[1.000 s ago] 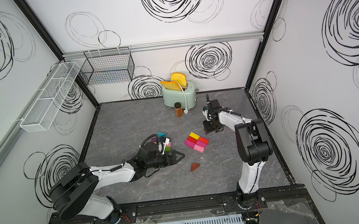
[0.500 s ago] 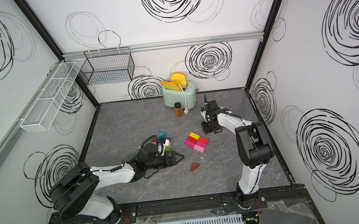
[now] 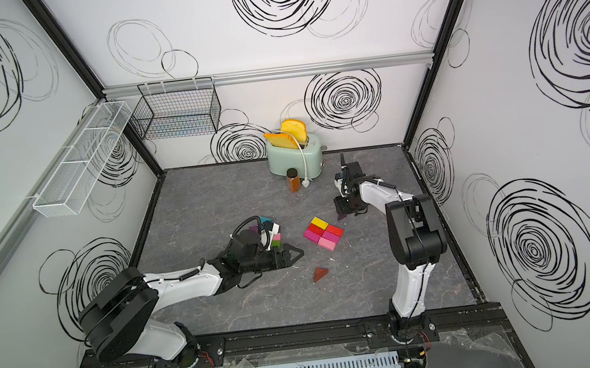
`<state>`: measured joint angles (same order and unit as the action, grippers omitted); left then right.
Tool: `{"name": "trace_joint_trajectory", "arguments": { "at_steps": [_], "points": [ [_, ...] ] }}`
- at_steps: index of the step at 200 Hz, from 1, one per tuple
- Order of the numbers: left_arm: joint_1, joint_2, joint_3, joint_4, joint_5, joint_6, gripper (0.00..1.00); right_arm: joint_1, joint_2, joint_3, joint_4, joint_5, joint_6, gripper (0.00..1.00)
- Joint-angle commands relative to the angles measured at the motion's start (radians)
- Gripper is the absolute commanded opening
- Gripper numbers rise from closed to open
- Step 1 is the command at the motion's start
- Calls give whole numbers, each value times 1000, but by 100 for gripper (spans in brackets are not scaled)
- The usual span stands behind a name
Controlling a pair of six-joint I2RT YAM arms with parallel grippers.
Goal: Assemble a piece of candy with building blocks
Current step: Adjust the building block at the center of the board.
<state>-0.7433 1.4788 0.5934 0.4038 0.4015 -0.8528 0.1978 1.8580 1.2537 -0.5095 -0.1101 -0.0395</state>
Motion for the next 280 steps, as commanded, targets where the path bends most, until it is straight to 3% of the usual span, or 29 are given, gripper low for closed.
{"name": "trace_joint_trajectory", "arguments": {
  "at_steps": [1,91,145,280],
  "points": [
    [-5,-49,37,-59,-49,69,98,1,5,-18,12,-46,-6,65],
    [-10,-86,20,-76,-66,86,98,46,-61,-126,61,-127,45,69],
    [-8,-98,2,-74,-70,84,98,75,-107,-158,81,-91,61,69],
    [-6,-70,16,-82,-73,80,98,75,-36,-53,119,-164,36,69]
  ]
}}
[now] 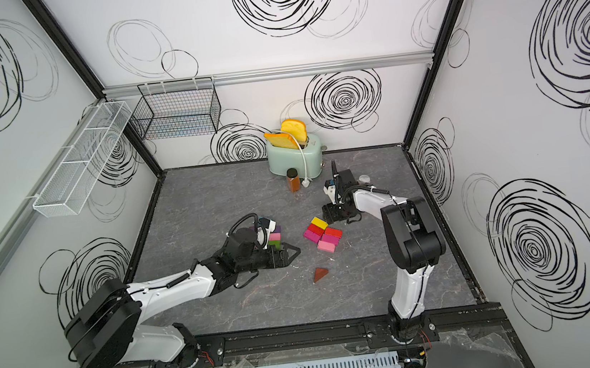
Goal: Assemble a piece of candy with building blocks
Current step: Adjust the building block at the center of the board, then adjust the building blocks at the center of the board.
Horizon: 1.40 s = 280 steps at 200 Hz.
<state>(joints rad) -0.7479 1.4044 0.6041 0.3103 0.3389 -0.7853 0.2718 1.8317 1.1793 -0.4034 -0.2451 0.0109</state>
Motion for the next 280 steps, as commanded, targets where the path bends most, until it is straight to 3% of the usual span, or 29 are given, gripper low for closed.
{"name": "trace_joint_trajectory", "arguments": {
  "at_steps": [1,79,127,161,205,280],
  "points": [
    [-2,4,5,12,-11,12,98,1,-11,20,14,-29,-14,69],
    [-82,29,9,15,-33,9,98,-7,-184,-97,-22,-34,4,70],
    [-151,161,70,124,-26,-62,98,-14,-152,-127,-23,-65,18,69],
    [-178,267,149,176,-25,-100,98,-49,-157,-171,-29,24,11,67],
    [-180,395,236,243,14,-155,98,-80,-110,-106,-71,165,-44,67],
    [-195,525,381,194,-17,-168,98,-65,-17,-88,-41,219,-70,66]
  ]
}}
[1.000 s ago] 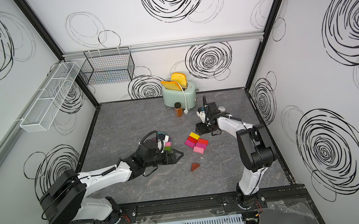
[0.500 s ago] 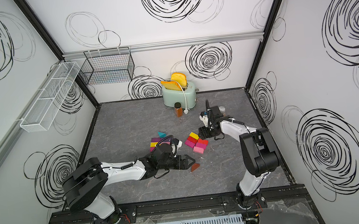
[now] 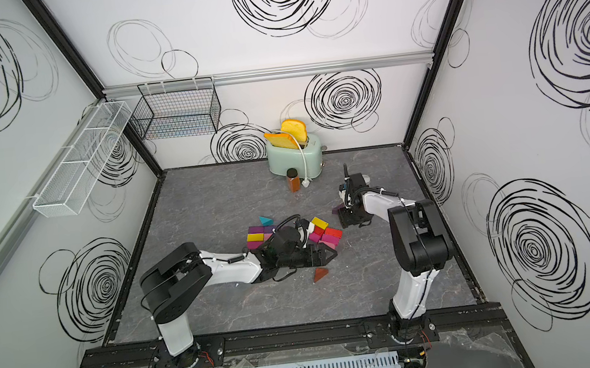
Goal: Assemble a piece of candy with building blocks
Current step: Adjust the building blocks at the center of the board.
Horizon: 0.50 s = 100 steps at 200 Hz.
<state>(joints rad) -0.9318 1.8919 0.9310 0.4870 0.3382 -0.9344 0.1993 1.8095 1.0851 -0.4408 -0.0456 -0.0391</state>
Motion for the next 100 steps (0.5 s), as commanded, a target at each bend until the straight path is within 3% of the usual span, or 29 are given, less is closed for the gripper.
{"name": "trace_joint_trajectory", "arguments": {
  "at_steps": [1,100],
  "points": [
    [-12,39,56,17,-17,-20,98,8,5,7,-3,19,-20,66],
    [-13,113,108,-16,-54,-62,98,29,39,16,12,-24,-21,65]
  ]
}}
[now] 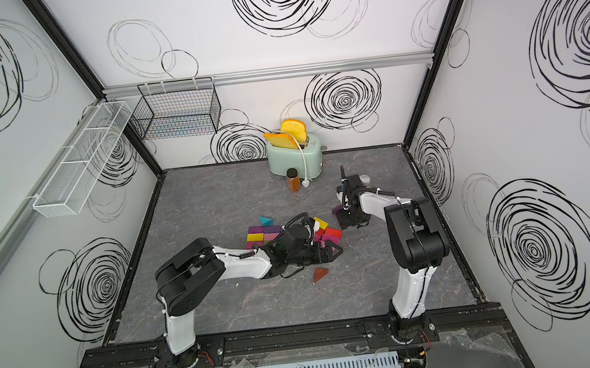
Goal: Assemble a piece of candy with building blocks
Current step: Adjust the building blocks at the center of the board.
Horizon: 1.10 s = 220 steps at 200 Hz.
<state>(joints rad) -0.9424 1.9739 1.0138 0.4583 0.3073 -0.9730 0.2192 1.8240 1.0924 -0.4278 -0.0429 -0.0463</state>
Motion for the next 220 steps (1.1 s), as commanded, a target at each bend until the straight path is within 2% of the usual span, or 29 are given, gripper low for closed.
{"name": "trace_joint_trajectory", "arguments": {
  "at_steps": [1,112,220],
  "points": [
    [-2,32,25,13,-23,-25,98,9,24,9,-1,-27,-14,65],
    [22,91,69,26,-30,-38,98,22,27,-9,-17,-37,-15,61],
    [38,88,58,22,-39,-33,98,37,22,-23,-24,-65,-17,50]
  ]
}}
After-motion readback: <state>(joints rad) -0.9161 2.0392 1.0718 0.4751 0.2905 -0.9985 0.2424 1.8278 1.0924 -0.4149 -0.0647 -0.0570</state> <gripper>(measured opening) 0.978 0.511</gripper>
